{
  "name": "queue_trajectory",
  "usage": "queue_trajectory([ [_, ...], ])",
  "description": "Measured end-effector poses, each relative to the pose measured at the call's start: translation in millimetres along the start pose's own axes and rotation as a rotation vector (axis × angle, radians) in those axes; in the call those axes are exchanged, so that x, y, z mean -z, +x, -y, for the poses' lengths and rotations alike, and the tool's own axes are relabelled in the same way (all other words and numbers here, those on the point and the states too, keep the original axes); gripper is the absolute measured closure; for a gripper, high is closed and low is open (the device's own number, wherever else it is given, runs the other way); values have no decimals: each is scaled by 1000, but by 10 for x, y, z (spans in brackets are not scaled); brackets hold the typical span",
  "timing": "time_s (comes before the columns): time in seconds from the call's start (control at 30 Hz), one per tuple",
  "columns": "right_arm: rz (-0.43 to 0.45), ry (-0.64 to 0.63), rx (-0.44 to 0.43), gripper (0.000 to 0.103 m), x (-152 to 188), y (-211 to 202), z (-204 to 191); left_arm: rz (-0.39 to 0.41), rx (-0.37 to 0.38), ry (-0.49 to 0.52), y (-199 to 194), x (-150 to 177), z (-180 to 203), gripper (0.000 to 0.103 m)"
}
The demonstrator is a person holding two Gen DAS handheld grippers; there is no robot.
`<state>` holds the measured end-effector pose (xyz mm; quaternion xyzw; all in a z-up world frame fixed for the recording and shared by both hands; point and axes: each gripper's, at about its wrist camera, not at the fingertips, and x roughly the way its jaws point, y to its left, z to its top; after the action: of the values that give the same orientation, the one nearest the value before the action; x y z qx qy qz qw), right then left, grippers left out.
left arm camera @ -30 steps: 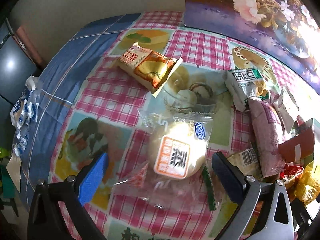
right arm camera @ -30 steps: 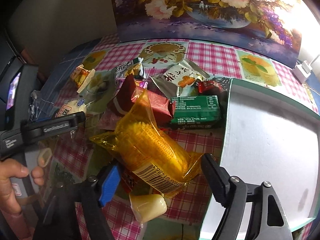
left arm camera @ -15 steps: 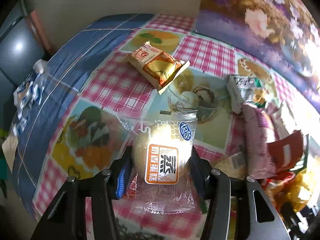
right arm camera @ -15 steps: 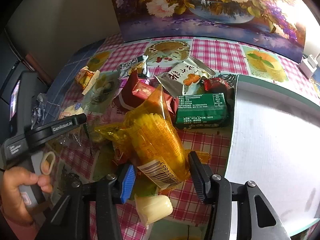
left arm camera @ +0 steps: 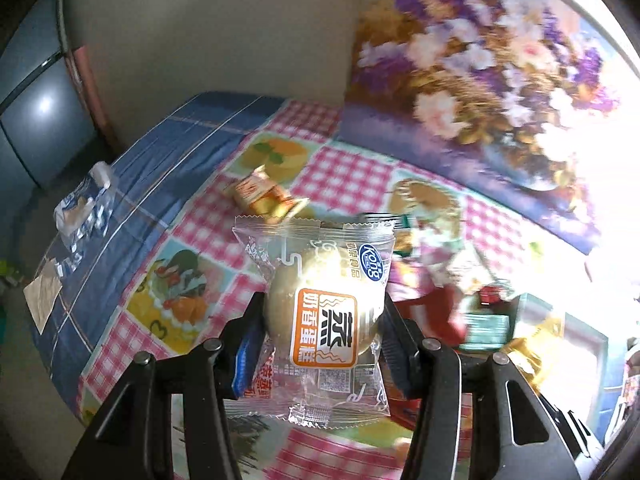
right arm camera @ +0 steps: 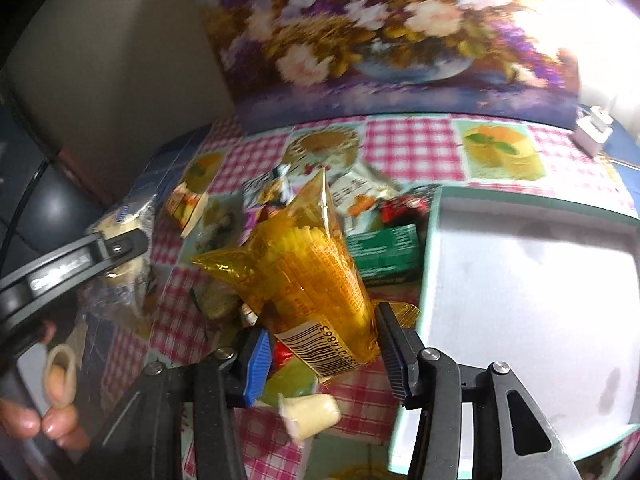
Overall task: Organize snacks
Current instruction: 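Carry the corn bag into the tray with the right tool while the left tool places the bun there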
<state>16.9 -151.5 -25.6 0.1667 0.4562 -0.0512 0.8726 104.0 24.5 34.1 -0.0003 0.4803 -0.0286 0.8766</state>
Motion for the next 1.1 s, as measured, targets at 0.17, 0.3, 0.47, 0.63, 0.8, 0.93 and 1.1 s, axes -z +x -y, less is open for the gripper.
queue_trajectory([
  [0.17, 20, 86, 81, 52, -66, -109, 316, -20, 46, 49, -95, 78, 449, 48],
  [0.3, 16, 180, 164, 52, -121, -193, 642, -46, 68, 95, -94, 200, 827, 48],
  [0.47, 23, 279, 244, 52, -147, -318, 1080, -80, 90, 159, -26, 330, 1268, 48],
  [0.63, 24, 369, 294, 51, -130, -343, 1471, -121, 105, 215, 116, 450, 1626, 47],
  [0.8, 19, 435, 337, 51, -121, -314, 1754, -153, 117, 260, 289, 549, 1925, 47],
  [0.93, 18, 463, 361, 51, -143, -294, 1926, -168, 124, 287, 429, 587, 2140, 47],
  [1.1, 13, 485, 394, 51, -182, -274, 2078, -178, 130, 301, 559, 593, 2308, 47],
])
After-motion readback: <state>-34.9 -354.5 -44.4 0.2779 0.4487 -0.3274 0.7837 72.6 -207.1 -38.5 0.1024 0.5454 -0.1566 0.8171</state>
